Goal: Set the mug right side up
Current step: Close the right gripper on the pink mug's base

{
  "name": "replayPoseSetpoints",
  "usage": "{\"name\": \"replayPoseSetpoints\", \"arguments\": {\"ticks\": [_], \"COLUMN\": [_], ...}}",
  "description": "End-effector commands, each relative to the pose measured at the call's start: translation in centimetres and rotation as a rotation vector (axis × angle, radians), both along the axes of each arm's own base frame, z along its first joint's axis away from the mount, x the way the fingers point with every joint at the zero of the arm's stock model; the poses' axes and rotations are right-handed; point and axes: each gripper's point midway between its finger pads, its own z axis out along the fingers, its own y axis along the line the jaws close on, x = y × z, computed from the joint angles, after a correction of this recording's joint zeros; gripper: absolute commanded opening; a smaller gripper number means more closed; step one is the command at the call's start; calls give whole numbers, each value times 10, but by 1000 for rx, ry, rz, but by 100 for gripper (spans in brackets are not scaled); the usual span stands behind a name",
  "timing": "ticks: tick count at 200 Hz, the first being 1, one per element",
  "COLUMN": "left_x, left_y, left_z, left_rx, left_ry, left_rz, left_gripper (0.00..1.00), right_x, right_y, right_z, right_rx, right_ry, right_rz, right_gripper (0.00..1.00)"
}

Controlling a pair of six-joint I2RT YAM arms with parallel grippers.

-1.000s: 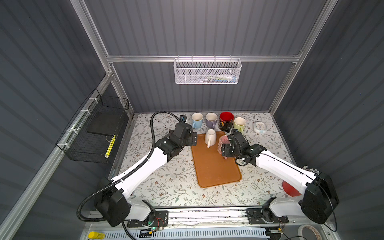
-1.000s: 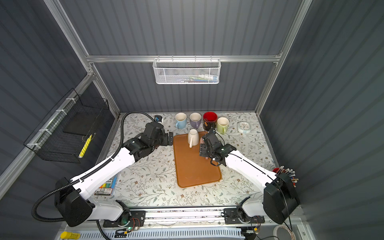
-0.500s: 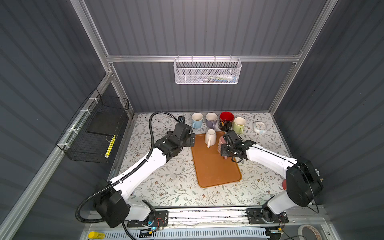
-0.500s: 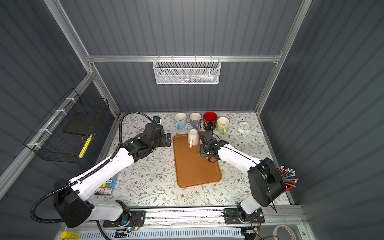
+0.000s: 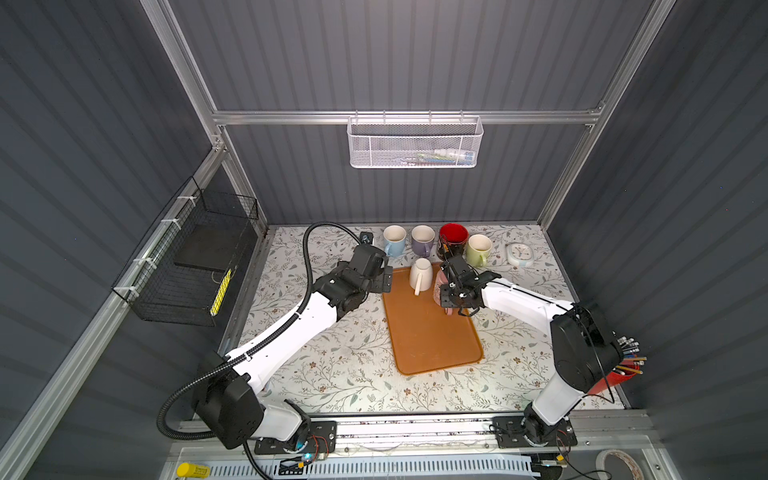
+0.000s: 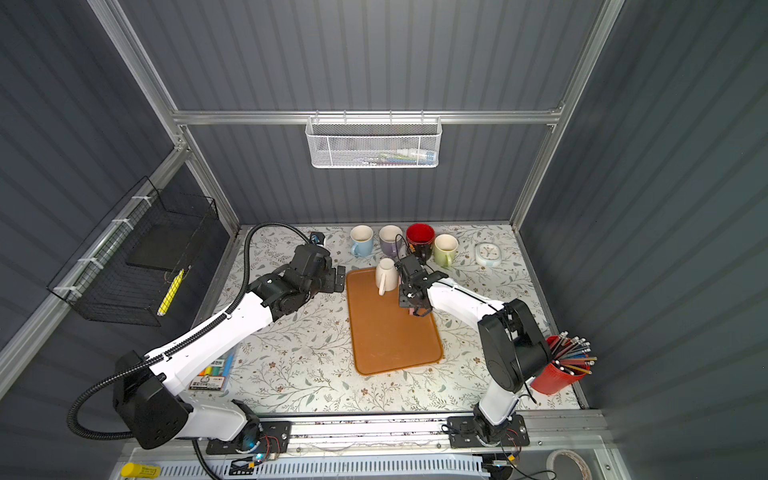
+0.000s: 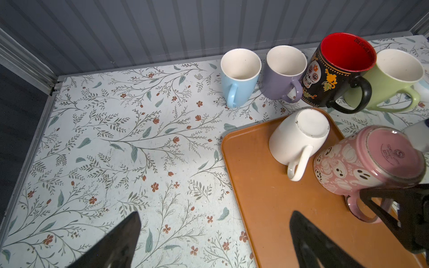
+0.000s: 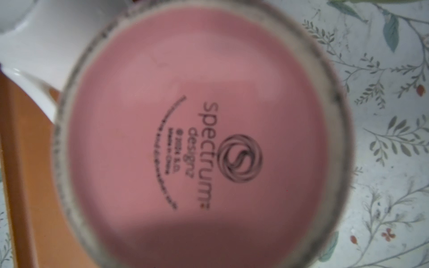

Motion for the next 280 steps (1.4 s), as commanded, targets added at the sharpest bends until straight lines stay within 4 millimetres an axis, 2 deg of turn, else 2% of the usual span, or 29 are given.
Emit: {"name": "replayPoseSetpoints", "arguments": {"ticks": [1, 79, 117, 155, 191, 242, 280], "left_x": [1, 4, 2, 6, 12, 12, 12], "left_y": [-8, -11, -10, -14, -21, -28, -37], "left_z": [8, 5, -2, -4, 0, 12, 13], "left_rx": [-3, -10, -22, -52, -106, -195, -234], "left_ry": [-14, -11, -8, -32, -74, -118, -113], "left_rz": [-30, -37, -30, -27, -28, -46, -73], "left_gripper": [100, 100, 100, 100, 100, 100, 100], "right_x": [8, 7, 7, 2, -3, -14, -21], "right_y": [-3, -6, -6, -8, -3, 3, 5], "right_z": [5, 0, 1, 5, 17, 51, 71], "right_rx": [-27, -52, -45, -38, 18, 124, 173], "right_ry": [-14, -5, -9, -17, -46, -118, -157], "right_rz": [-4, -3, -1, 9, 28, 70, 105], "right_gripper": [42, 19, 0, 0, 0, 0, 0]}}
